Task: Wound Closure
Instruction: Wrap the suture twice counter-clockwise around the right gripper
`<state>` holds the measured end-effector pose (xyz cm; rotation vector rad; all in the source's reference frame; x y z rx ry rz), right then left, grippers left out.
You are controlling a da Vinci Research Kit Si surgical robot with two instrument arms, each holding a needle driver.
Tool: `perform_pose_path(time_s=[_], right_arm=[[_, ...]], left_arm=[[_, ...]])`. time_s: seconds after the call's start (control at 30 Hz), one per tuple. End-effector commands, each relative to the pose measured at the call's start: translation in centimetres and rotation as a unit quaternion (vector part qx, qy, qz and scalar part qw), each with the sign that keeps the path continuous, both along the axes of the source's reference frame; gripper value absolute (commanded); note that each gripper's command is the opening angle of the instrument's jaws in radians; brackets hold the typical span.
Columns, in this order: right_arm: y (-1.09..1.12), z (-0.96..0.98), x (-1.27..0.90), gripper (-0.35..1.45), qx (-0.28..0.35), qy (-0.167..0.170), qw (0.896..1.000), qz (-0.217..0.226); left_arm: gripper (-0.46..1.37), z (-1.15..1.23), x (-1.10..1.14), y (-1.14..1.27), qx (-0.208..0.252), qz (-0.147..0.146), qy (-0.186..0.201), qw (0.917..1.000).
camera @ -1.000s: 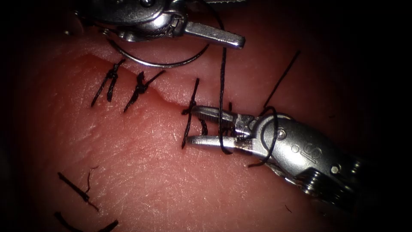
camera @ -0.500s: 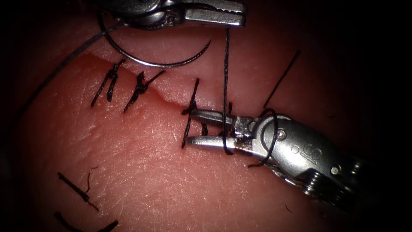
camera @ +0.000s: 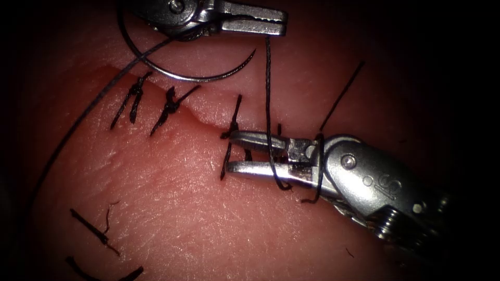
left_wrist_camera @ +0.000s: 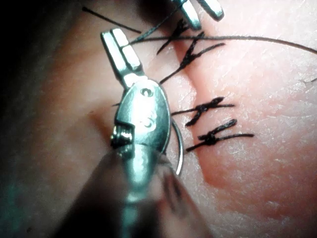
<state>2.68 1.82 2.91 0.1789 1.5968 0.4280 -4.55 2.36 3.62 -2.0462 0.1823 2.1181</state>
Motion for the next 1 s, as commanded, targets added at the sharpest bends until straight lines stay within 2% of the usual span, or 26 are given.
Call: perform_pose_path(time_s=[0.03,0.2,0.47,0.5,0.6,0.7,0.73,0.77,1.0], right_arm=[[0.0,0.0,0.01,-0.05,0.003,0.009,1.0,0.004],[0.04,0.02,0.02,-0.06,0.013,0.027,0.999,0.026],[0.08,0.07,0.03,-0.05,0.028,0.033,0.997,0.06],[0.13,0.08,-0.01,0.0,0.038,0.031,0.995,0.091],[0.2,0.1,-0.07,0.21,0.048,0.037,0.989,0.135],[0.24,0.11,-0.12,0.38,0.049,0.039,0.985,0.161],[0.25,0.11,-0.15,0.51,0.048,0.035,0.983,0.174],[0.25,0.11,-0.18,0.55,0.047,0.03,0.982,0.183],[0.25,0.11,-0.33,0.56,0.044,0.029,0.982,0.184]], left_arm=[[-0.35,0.04,-0.01,-0.05,0.0,0.002,0.0,1.0],[-0.35,0.15,-0.08,-0.25,0.002,-0.004,0.0,1.0],[-0.35,0.08,-0.27,-0.46,-0.001,-0.004,-0.003,1.0],[-0.35,0.04,-0.32,-0.53,0.002,-0.006,-0.003,1.0],[-0.35,-0.01,-0.36,-0.59,-0.001,-0.007,-0.003,1.0],[-0.35,-0.03,-0.38,-0.62,-0.004,-0.007,-0.004,1.0],[-0.35,-0.03,-0.38,-0.63,-0.004,-0.007,-0.004,1.0],[-0.35,-0.03,-0.37,-0.63,-0.004,-0.008,-0.005,0.9999],[-0.35,-0.04,-0.33,-0.63,-0.006,-0.011,-0.013,0.9998]])
